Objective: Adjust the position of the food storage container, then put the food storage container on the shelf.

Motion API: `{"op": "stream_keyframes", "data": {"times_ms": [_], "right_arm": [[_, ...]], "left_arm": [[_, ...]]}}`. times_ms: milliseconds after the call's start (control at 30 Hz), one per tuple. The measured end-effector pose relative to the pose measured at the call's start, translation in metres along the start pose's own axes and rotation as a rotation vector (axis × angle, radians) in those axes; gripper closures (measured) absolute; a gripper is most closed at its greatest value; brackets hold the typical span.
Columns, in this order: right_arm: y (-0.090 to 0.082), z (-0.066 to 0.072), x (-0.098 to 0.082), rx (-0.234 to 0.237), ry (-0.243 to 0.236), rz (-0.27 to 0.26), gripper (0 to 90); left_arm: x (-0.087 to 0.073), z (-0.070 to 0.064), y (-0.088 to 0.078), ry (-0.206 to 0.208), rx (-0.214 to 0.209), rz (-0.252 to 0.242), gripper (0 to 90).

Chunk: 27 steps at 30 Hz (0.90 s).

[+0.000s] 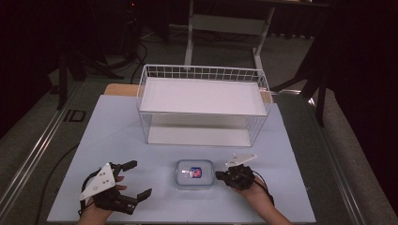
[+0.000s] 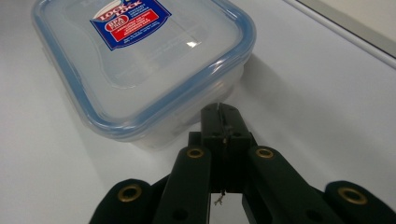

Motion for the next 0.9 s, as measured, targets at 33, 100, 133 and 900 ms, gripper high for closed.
{"op": "stream_keyframes", "data": {"times_ms": [33,100,133,900], "right_arm": [[0.001,0.001,0.001,0.002,-0.003,-0.001,90.0],[0.003,0.003,0.003,0.005,-0.005,0.001,90.0],[0.005,0.003,0.005,0.006,-0.005,-0.002,90.0],[-0.039,0.012,0.016,-0.093,-0.018,-0.153,23.9]], "left_arm": [[0.000,0.000,0.000,-0.001,-0.001,0.001,2.3],[0.000,0.000,0.000,-0.002,-0.001,0.003,2.3],[-0.001,0.000,0.001,0.000,-0.001,0.004,2.3],[0.007,-0.010,0.013,-0.031,-0.048,0.025,2.2]]}}
Point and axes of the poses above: each handheld gripper's, and its own axes: y roughly forward along the jaws, x roughly out of its top, z roughly to its left, the point moved 7 cm from there along y, roughly forward along the jaws, and after that the axes turned 5 degrees about -y, right-handed, at the moved point
